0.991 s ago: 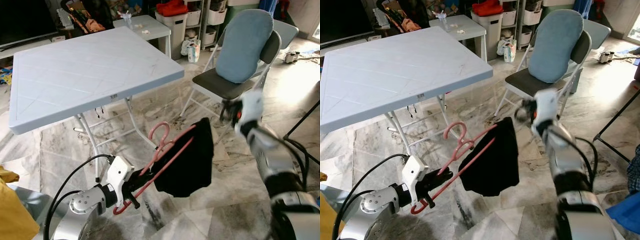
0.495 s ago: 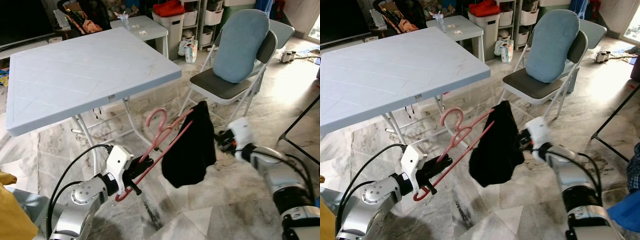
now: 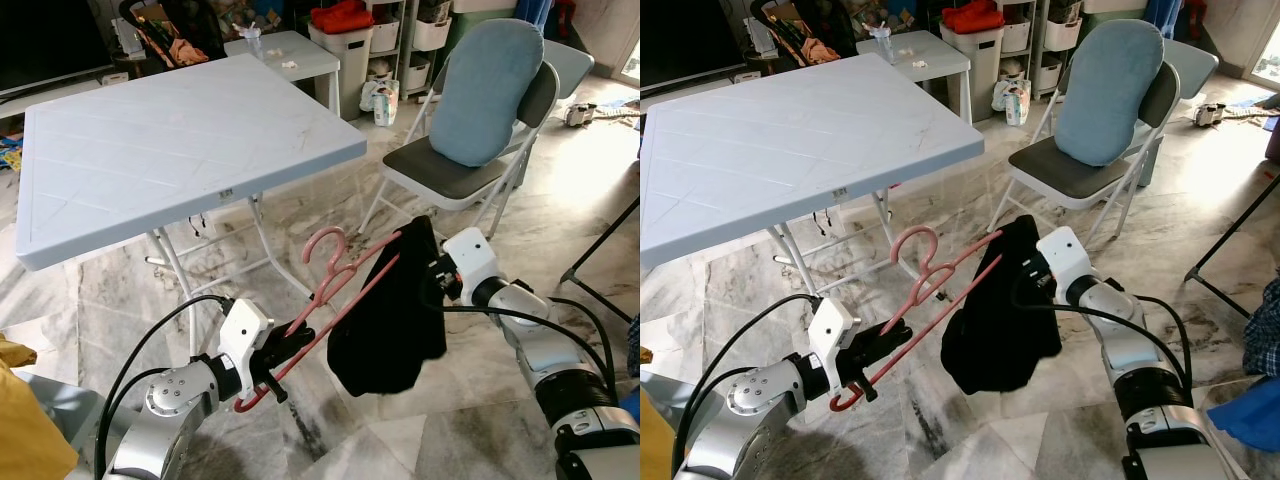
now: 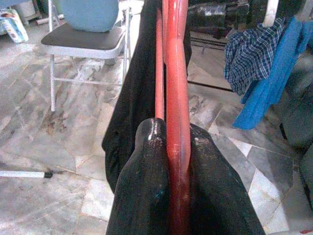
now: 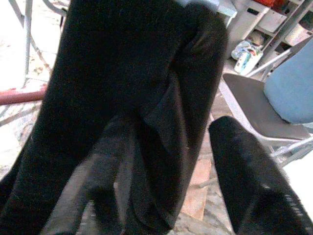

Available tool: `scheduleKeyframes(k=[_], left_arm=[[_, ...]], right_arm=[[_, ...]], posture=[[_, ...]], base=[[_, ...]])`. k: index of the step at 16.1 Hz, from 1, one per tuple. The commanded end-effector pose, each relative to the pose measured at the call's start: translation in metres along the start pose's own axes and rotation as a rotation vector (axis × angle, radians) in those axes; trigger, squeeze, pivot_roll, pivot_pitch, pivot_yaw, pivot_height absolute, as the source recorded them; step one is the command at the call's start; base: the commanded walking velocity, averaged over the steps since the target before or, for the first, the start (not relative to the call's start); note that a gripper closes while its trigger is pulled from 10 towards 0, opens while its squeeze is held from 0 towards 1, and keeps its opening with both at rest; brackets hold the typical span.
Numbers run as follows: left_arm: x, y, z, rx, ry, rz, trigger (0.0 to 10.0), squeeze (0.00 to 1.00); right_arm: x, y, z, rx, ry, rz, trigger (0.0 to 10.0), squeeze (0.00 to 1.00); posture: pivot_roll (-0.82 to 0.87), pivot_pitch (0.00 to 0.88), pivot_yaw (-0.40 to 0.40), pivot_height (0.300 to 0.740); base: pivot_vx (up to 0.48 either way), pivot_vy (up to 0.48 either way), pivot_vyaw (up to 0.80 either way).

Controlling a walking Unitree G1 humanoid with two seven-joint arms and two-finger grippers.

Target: Hang hanger

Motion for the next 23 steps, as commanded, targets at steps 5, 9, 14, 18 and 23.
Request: scheduleKeyframes(k=[5,9,14,18,23], left_arm=[[0.018,0.007,0.002,-0.049,0.068,0.032,0.0,0.0],[0.019,0.01,0.002,-0.064,0.074,0.024,0.0,0.0],[0.017,0.009,0.001,-0.053,0.067,0.023,0.0,0.0],[0.009,0.003,-0.002,-0.01,0.044,0.025,0.0,0.0],[-0.003,0.007,-0.006,-0.013,-0.003,0.014,0.0,0.0]], right_arm=[[-0.004,-0.023,0.009,0.091,-0.016,0.01,0.0,1.0],[-0.004,-0.014,0.012,-0.003,-0.007,0.069,0.0,0.0],[-0.002,0.007,0.009,-0.114,0.032,0.182,0.0,0.0],[0.003,0.018,0.007,-0.16,0.08,0.302,0.0,0.0],[0.038,0.056,0.004,-0.352,0.248,0.463,0.0,0.0]], posture=[[-0.1,0.01,0.03,0.74],[-0.09,0.009,0.024,0.74],[-0.09,0.0,0.018,0.74],[-0.1,0.0,0.02,0.74],[-0.09,0.0,0.024,0.74]], base=[[0.0,0.0,0.0],[0.0,0.0,0.0],[0.0,0.0,0.0],[0.0,0.0,0.0],[0.0,0.0,0.0]])
Point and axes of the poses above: a point about 5 cm out from each wrist's last joint towards the gripper, its own z axis pointing out of the wrist towards the gripper, its own x axis along the axis of the wrist's last joint, y = z × x, the point moved 3 cm from there along z, pointing out of the wrist towards the gripper, and after that the axes turned 1 degree about -z, right-handed, at the moved point
